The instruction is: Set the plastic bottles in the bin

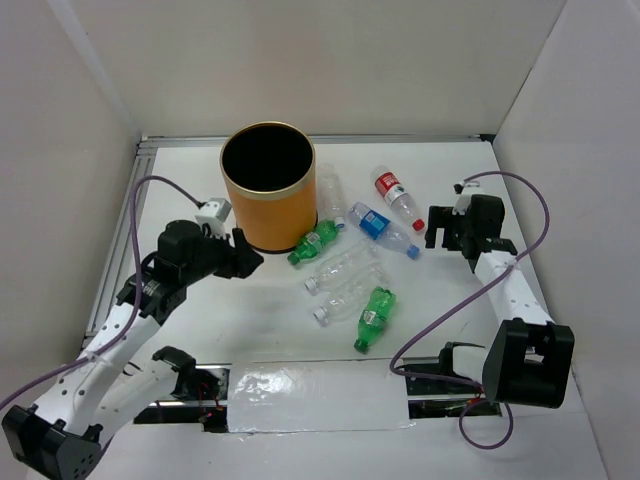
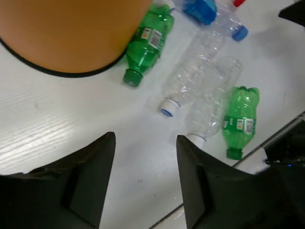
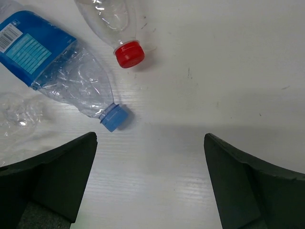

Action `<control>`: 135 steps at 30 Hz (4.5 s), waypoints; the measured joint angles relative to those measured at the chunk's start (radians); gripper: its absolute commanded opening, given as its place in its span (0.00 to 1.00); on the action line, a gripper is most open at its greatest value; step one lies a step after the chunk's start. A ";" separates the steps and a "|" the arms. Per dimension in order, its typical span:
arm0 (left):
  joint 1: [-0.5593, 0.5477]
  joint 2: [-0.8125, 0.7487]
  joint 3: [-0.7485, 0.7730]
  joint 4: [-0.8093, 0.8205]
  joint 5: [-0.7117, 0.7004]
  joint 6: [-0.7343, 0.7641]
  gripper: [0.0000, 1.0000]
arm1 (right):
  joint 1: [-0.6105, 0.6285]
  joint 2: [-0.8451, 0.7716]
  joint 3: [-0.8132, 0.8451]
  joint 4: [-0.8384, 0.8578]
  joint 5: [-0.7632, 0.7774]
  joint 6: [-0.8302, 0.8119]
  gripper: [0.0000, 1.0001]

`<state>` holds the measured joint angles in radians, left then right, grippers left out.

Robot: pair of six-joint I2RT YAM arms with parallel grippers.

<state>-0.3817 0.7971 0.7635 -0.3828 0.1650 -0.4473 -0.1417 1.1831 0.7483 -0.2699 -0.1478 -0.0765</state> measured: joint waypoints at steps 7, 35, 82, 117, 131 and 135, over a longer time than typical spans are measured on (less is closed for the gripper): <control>-0.210 0.130 0.035 0.005 0.003 0.013 0.34 | -0.003 0.029 0.034 -0.057 -0.064 -0.121 1.00; -0.657 1.008 0.357 0.222 -0.203 0.216 0.87 | -0.068 0.089 0.050 -0.204 -0.322 -0.307 0.84; -0.195 0.830 0.781 0.180 -0.655 0.356 1.00 | 0.186 0.619 0.387 -0.039 -0.425 -0.499 0.94; -0.694 0.838 -0.037 0.923 -0.459 0.584 1.00 | 0.479 0.865 1.566 0.060 -0.763 -0.144 0.14; -0.690 1.006 0.037 1.032 -0.614 0.634 0.69 | 0.612 1.202 1.710 0.112 -0.837 0.139 0.95; -0.688 1.016 0.050 1.041 -0.611 0.630 0.34 | 0.556 1.096 1.625 0.111 -0.841 0.157 0.95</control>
<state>-1.0695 1.8133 0.8135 0.6579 -0.4458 0.1825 0.4145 2.2787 2.3730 -0.1585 -0.9886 0.0807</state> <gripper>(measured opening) 0.539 0.950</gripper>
